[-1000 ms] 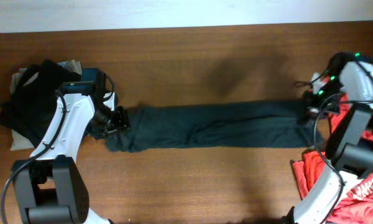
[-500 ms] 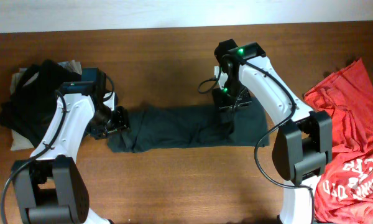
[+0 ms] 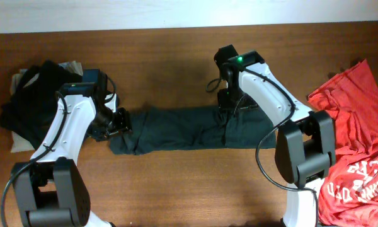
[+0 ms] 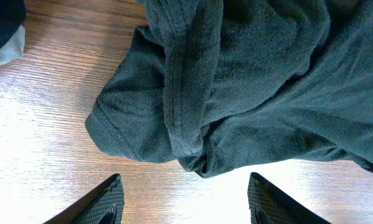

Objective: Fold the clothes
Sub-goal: 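Grasp the right end with the right gripper and fold it toward the left gripper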

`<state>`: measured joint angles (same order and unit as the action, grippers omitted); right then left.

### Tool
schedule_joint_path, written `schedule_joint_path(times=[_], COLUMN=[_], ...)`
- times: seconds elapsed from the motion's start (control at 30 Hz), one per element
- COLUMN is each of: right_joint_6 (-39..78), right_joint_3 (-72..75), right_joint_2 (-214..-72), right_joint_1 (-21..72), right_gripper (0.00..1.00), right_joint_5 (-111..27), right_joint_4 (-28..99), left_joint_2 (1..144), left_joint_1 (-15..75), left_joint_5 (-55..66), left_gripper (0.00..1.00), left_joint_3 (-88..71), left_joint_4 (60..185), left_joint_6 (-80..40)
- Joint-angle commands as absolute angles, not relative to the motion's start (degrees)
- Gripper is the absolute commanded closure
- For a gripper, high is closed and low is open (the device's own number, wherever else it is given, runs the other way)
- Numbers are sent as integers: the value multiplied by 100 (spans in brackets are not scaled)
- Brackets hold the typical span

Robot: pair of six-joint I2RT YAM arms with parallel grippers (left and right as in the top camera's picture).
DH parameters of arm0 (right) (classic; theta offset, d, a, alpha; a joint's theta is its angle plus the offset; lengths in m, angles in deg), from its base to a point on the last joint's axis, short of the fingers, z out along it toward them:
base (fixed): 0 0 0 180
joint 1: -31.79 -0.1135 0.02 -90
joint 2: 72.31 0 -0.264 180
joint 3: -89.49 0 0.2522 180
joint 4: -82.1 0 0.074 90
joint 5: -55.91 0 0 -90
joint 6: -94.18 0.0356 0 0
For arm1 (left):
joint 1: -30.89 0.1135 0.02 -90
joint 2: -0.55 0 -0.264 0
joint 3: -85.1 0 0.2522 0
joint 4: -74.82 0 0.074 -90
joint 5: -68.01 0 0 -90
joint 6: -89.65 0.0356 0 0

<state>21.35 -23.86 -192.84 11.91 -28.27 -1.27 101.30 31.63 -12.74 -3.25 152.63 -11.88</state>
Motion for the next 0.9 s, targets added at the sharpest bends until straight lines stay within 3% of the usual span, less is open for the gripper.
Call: schedule_joint_path(times=[0.0,0.03,0.1,0.17,0.2,0.23,0.4,0.47,0.53,0.67,0.7,0.73,0.77,0.8,0.87], right_joint_6=[2185,1601,565,565,565,565,321,321,939,1372,1372,1372,1368,1365,841], right_joint_3=[-2155,-2106,-2091,-2089,-2082,-2019,-1241,-1272,-1350,-1350,-1348,-1348,-1348,-1348,-1348], right_joint_2=[-19172,-19172,-19172,-19194,-19203,-19216,-19450,-19354,-19139,-19093,-19093,-19093,-19093,-19093,-19087], right_joint_1=[1156,1154,1149,1149,1149,1149,1149,1167,1165,1149,1149,1149,1149,1149,1149], right_gripper=[80,86,83,64,49,39,22,28,28,30,42,67,78,96,96], right_joint_5=[-2844,-3397,-4678,-4680,-4680,-4704,-5218,-4999,-4075,-3710,-3699,-3706,-3703,-3706,-4160], right_joint_4=[317,717,1156,1082,1029,1005,1978,1886,1563,1021,997,973,911,839,658], left_joint_2=[10040,10040,10040,10040,10040,10040,10040,10040,10040,10040,10040,10040,10040,10040,10040], left_joint_1=[3167,3167,3167,3167,3167,3167,3167,3167,3167,3167,3167,3167,3167,3167,3167], left_joint_5=[-1213,-1213,-1213,-1213,-1213,-1213,-1213,-1213,-1213,-1213,-1213,-1213,-1213,-1213,-1215], left_gripper=[37,37,37,36,37,37,37,37,37,37,36,37,37,37,37], left_joint_3=[-373,-373,-373,-373,-373,-373,-373,-373,-373,-373,-373,-373,-373,-373,-373], left_joint_4=[15274,15274,15315,15318,15318,15320,15379,15381,15383,15383,15383,15383,15381,15381,15381], left_joint_6=[-1094,-1094,-1094,-1094,-1094,-1091,-1094,-1091,-1091,-1094,-1091,-1094,-1091,-1094,-1091])
